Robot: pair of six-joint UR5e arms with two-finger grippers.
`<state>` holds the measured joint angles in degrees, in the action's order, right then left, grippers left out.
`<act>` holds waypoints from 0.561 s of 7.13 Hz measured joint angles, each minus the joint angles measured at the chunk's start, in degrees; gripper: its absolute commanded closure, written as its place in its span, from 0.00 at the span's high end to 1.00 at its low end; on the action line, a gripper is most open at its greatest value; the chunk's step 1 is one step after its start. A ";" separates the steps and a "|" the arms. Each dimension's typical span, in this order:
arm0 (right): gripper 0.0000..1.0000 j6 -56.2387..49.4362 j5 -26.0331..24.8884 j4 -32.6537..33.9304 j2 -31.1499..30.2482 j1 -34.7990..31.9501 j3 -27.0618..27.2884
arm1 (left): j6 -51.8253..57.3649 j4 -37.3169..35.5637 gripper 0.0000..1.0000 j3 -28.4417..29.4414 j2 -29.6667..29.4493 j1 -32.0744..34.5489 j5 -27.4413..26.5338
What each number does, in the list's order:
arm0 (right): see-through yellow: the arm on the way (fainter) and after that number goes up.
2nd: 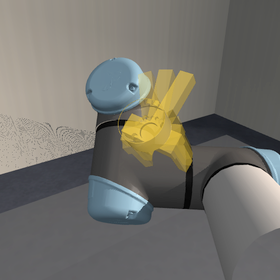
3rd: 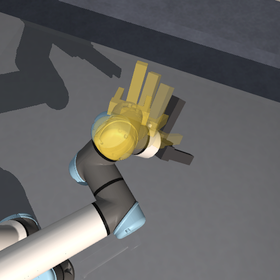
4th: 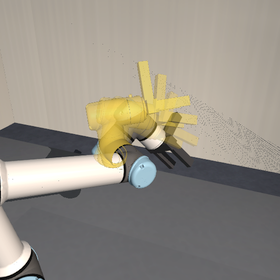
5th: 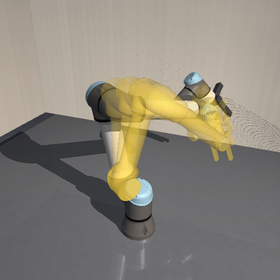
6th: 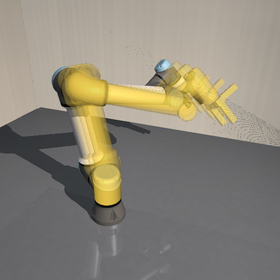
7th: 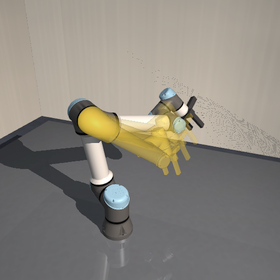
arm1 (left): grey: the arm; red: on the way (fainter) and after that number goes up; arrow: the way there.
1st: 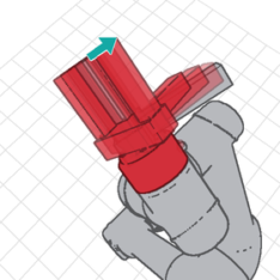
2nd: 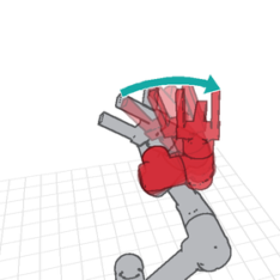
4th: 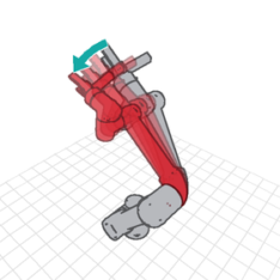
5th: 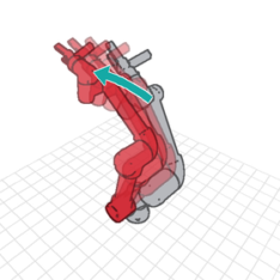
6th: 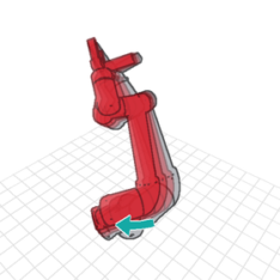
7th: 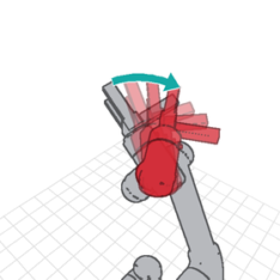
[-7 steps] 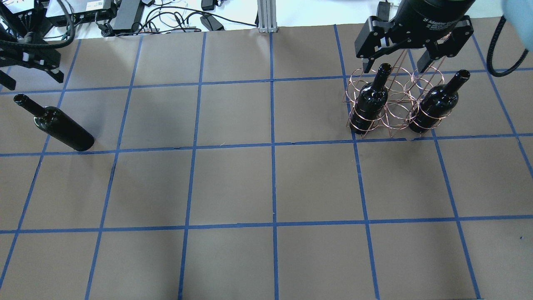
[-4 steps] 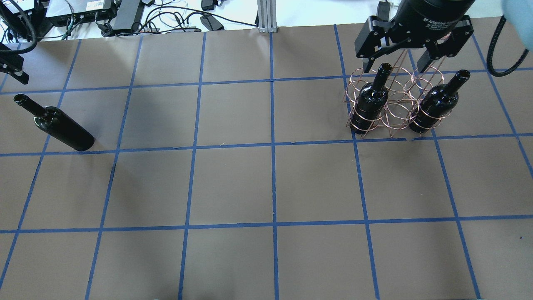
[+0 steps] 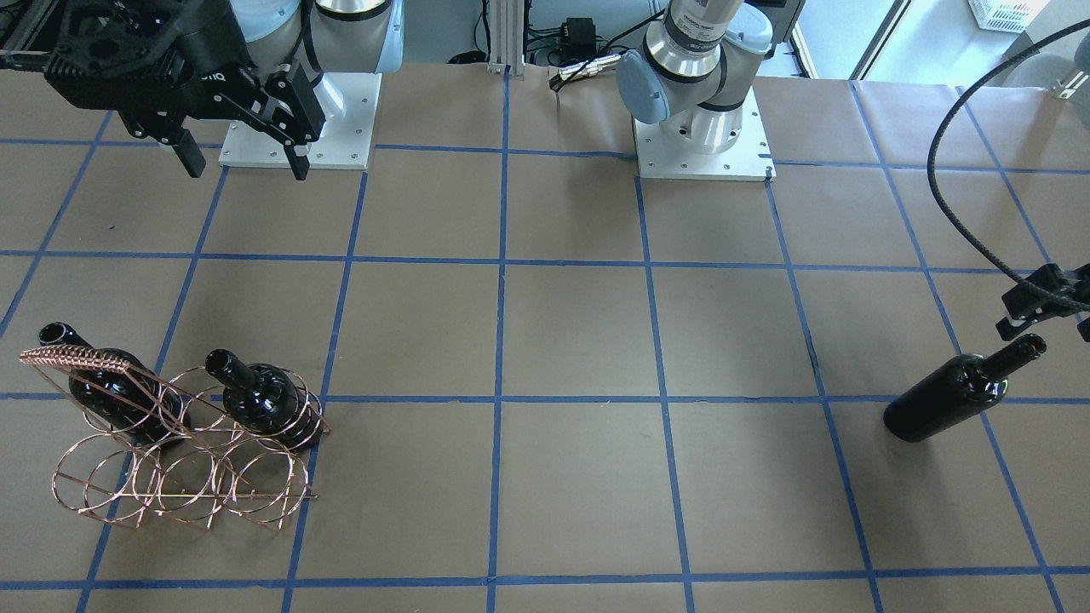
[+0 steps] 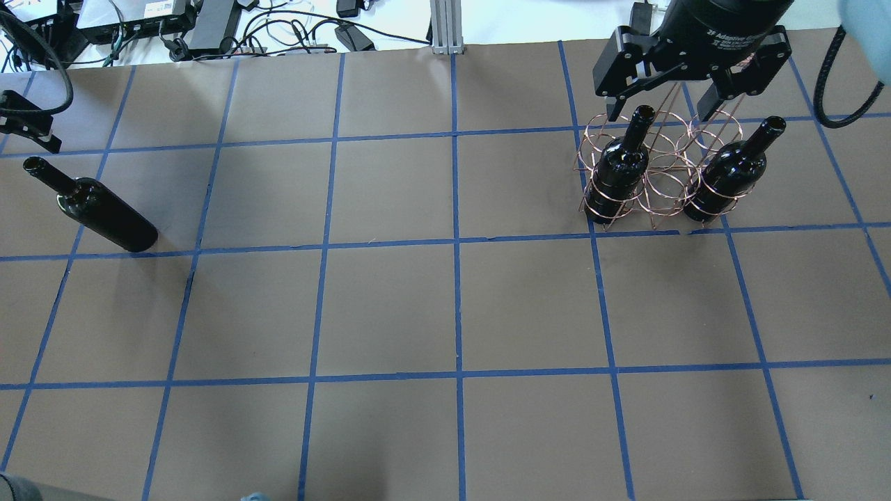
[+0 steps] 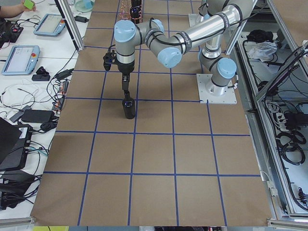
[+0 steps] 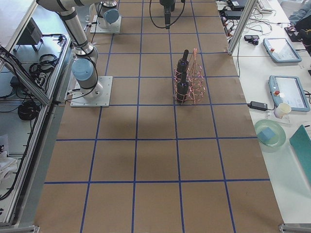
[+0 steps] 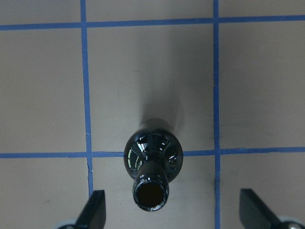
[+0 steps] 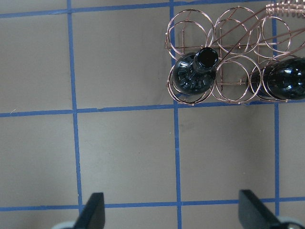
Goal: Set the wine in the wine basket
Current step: 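Lower the left gripper over the bottle neck and close on it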
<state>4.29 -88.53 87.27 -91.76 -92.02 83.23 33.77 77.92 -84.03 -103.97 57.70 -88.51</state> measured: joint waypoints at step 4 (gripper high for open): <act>1.00 0.01 0.03 0.01 0.00 0.00 0.00 | 2.16 -0.90 0.76 -0.34 -4.20 -0.04 0.20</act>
<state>4.31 -88.51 87.27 -91.76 -92.02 83.23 35.92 77.02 -84.36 -108.17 57.66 -88.31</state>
